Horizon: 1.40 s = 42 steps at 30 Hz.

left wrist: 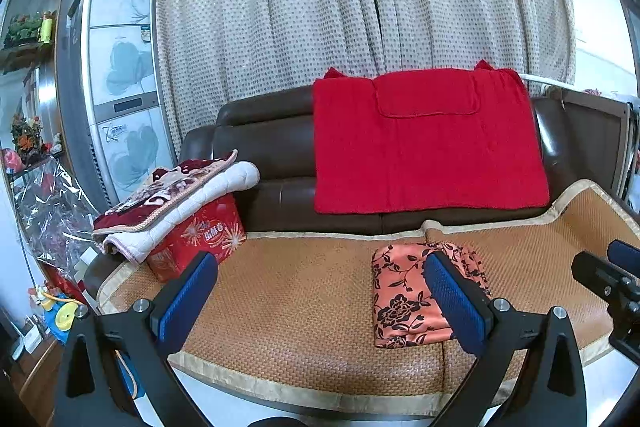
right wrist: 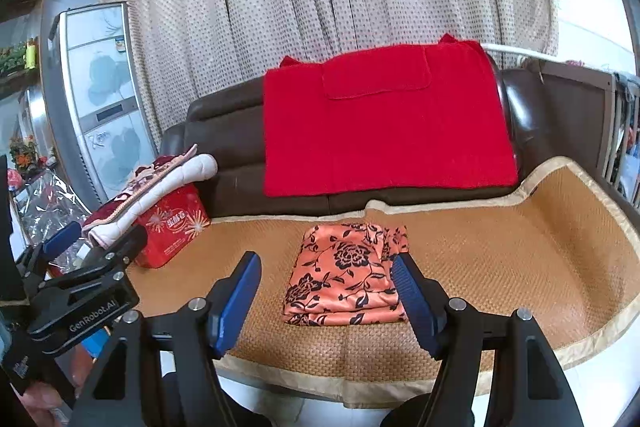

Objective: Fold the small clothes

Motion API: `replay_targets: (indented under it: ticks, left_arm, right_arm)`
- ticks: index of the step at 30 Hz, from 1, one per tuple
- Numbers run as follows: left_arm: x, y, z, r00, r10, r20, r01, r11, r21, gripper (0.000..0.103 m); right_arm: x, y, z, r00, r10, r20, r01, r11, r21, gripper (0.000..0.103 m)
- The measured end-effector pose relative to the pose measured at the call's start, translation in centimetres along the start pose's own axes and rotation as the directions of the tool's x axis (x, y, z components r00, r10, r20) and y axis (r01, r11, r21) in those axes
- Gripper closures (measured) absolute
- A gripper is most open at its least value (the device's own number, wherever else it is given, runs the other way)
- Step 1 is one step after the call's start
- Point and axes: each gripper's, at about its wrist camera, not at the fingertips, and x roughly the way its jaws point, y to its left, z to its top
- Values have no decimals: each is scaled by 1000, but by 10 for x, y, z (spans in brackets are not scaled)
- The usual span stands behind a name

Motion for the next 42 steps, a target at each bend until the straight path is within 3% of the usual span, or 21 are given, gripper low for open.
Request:
replay_targets:
  ticks: [14,28,37,42]
  left_arm:
    - [-18,4,10,1000,-5,29,5,1000,-6,0]
    - [-40,13,15,998,-2,63,3,1000,-16,0]
    - [-39,15,10,999,-17,40,17,1000,-14,0]
    - [-28,13,3,999,-45,-16,45,999,-13,0]
  right_arm:
    - [-9,11,3,1000,13,12,-13,1000,-22,31]
    - [-22,14,7,999,-25,43,27,999,-43,31]
    - [-15,17,2,999,-52,-14,51,998,-46,31]
    - [-9,15,-2,997,-60,-45,58,998,-31,31]
